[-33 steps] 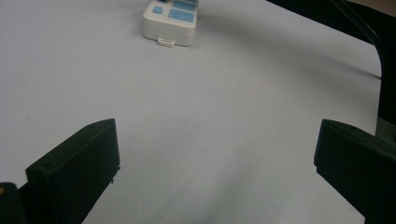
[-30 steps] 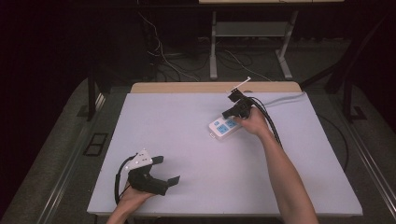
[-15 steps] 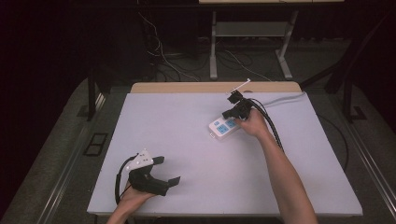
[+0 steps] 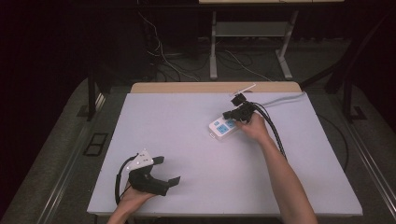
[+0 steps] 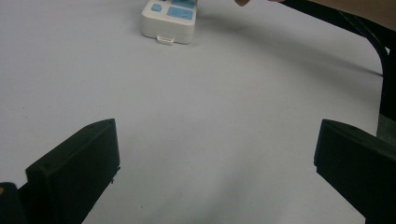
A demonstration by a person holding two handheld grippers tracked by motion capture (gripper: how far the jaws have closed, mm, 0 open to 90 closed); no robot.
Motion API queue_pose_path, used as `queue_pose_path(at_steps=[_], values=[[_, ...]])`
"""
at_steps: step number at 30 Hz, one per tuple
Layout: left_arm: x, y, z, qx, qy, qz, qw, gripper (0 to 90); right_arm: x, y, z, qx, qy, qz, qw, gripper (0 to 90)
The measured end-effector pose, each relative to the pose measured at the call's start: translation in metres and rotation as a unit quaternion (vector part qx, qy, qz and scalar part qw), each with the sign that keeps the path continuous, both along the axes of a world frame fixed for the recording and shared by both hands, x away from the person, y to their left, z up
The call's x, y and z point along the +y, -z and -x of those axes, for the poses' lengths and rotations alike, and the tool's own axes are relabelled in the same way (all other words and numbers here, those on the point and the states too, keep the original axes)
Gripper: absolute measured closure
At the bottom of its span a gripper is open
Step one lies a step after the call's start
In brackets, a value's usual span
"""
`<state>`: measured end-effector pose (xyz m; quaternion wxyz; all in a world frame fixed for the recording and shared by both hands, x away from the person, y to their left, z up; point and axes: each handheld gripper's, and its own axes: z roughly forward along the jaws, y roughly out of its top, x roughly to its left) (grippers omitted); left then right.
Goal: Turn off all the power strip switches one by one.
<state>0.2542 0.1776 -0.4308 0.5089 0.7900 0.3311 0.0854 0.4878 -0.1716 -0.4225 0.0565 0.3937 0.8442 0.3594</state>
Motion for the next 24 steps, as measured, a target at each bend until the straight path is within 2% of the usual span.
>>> queue_pose_path(at_steps=[8, 15, 16, 17, 21, 24], values=[[0.001, -0.001, -0.002, -0.001, -0.002, 0.001, 1.0000, 0.0, 0.001, -0.001, 0.000, -0.001, -0.003, 0.006, 1.0000, 90.0], [0.003, -0.001, -0.002, -0.003, -0.003, 0.001, 1.0000, 0.0, 0.000, -0.001, 0.000, 0.004, 0.006, -0.004, 1.0000, 90.0], [0.004, -0.001, -0.003, -0.003, -0.004, 0.001, 1.0000, 0.0, 0.001, -0.002, 0.000, 0.003, 0.005, 0.003, 1.0000, 90.0], [0.004, -0.001, -0.003, -0.002, -0.004, 0.002, 1.0000, 0.0, 0.000, -0.005, 0.001, -0.003, 0.007, -0.005, 1.0000, 90.0], [0.003, 0.000, -0.003, -0.001, -0.003, 0.003, 1.0000, 0.0, 0.000, -0.011, 0.001, -0.005, 0.004, 0.002, 1.0000, 90.0], [0.003, 0.000, -0.003, 0.000, -0.003, 0.002, 1.0000, 0.0, -0.004, -0.016, 0.001, -0.002, 0.003, -0.002, 1.0000, 90.0]])
